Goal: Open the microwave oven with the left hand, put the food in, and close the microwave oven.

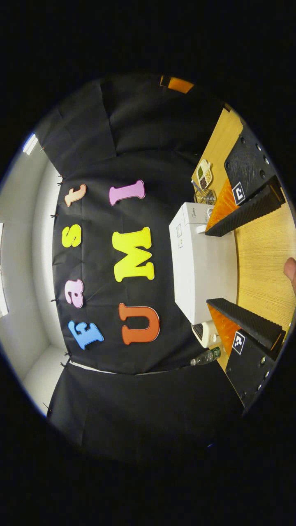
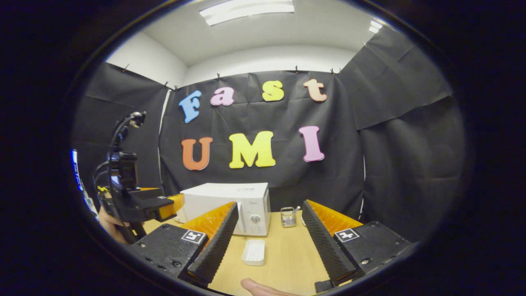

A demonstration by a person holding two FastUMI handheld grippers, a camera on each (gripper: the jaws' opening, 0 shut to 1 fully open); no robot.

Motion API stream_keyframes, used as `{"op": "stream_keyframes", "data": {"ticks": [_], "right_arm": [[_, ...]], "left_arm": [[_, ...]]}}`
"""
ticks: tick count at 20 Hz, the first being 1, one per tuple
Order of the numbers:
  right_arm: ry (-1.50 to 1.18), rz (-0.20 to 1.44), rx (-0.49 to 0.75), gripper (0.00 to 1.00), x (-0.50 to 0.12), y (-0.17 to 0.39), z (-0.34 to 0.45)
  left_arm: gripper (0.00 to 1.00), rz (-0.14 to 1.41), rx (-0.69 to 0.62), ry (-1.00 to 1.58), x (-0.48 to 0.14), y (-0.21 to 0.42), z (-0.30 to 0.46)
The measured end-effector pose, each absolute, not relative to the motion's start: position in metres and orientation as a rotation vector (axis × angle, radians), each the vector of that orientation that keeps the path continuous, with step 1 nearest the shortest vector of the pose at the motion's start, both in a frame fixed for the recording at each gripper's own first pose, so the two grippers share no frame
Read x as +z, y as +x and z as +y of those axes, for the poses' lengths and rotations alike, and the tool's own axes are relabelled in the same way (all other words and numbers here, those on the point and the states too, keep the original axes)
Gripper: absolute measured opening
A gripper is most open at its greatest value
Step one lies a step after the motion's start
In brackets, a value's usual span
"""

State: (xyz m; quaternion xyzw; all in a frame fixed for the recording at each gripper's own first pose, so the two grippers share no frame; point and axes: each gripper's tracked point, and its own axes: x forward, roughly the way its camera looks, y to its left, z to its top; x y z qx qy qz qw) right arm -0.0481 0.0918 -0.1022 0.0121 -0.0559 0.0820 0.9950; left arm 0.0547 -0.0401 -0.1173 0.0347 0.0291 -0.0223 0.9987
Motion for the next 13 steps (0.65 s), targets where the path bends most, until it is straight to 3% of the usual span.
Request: {"op": "stream_keyframes", "data": {"ticks": [3, 10, 11, 12, 13], "right_arm": [[0.04, -0.107, 0.155, 0.99, -0.096, -0.051, 0.094], [0.037, -0.154, 0.185, 0.99, -0.077, -0.075, 0.109], [0.034, -0.159, 0.187, 0.87, -0.076, -0.08, 0.11], [0.029, -0.166, 0.194, 0.87, -0.073, -0.084, 0.113], [0.022, -0.177, 0.203, 0.87, -0.068, -0.09, 0.117]], "left_arm": [[1.0, 0.055, -0.015, 0.044, -0.115, 0.021, -0.029], [0.96, 0.048, 0.065, 0.054, -0.104, -0.039, -0.005], [0.96, 0.048, 0.06, 0.047, -0.104, -0.046, -0.006], [0.88, 0.042, 0.059, 0.04, -0.103, -0.051, -0.004], [0.96, 0.035, 0.058, 0.031, -0.1, -0.055, -0.003]]}}
